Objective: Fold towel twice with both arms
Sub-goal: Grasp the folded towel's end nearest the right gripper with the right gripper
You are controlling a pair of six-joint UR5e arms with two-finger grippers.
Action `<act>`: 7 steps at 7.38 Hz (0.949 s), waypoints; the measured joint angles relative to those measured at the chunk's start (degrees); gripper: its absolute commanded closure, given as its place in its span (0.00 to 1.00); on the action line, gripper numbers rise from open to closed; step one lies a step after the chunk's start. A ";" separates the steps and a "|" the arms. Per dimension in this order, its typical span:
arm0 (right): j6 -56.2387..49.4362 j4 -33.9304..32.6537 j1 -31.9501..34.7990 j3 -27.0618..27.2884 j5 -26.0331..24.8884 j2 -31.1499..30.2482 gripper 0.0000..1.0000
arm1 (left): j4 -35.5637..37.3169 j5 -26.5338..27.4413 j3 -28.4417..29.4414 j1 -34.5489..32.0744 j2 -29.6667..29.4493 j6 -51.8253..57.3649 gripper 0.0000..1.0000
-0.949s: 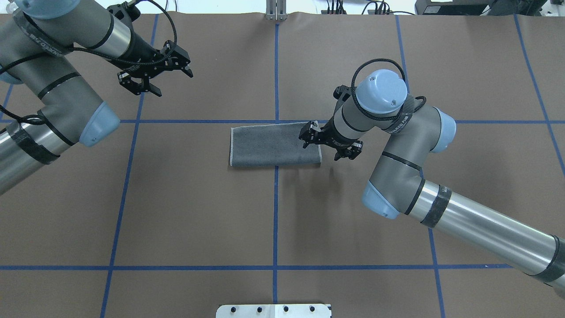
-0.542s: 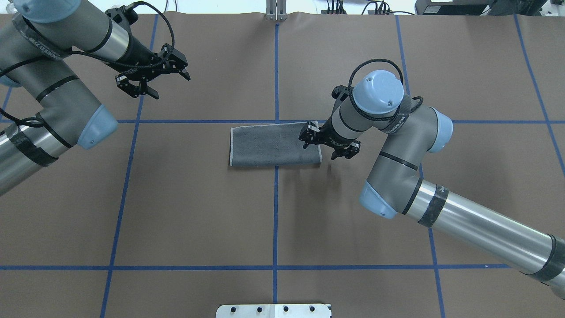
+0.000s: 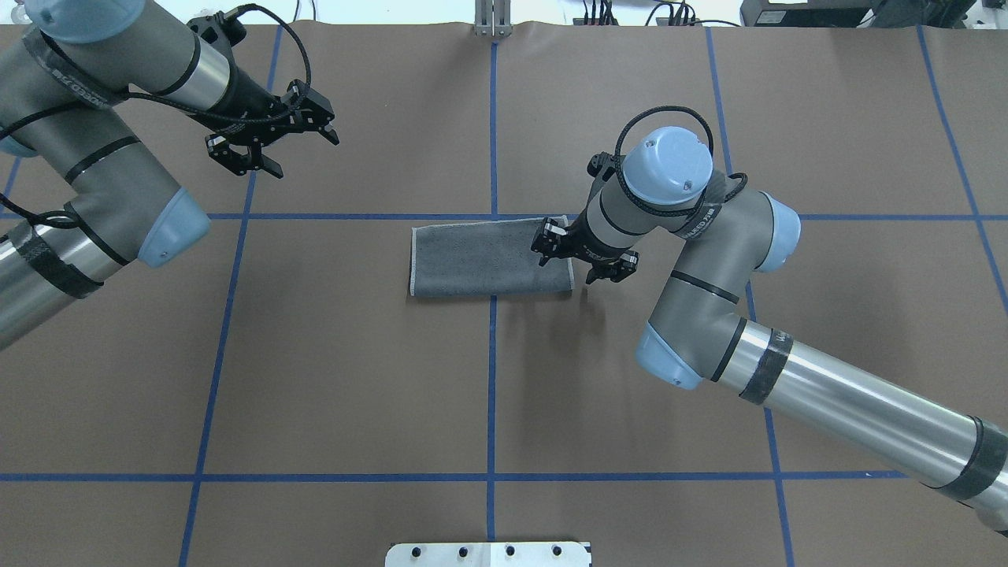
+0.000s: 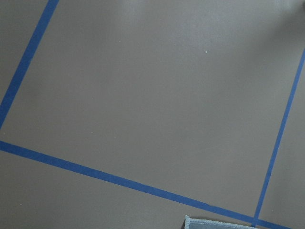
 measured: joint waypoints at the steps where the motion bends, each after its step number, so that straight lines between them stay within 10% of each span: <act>1: -0.03 0.00 -0.08 -0.15 -0.01 0.13 0.25 | 0.00 0.02 -0.02 0.00 0.00 0.00 0.00; 7: -0.38 0.14 -0.22 -0.49 -0.01 0.19 0.30 | 0.00 -0.04 -0.10 -0.07 0.01 0.00 0.00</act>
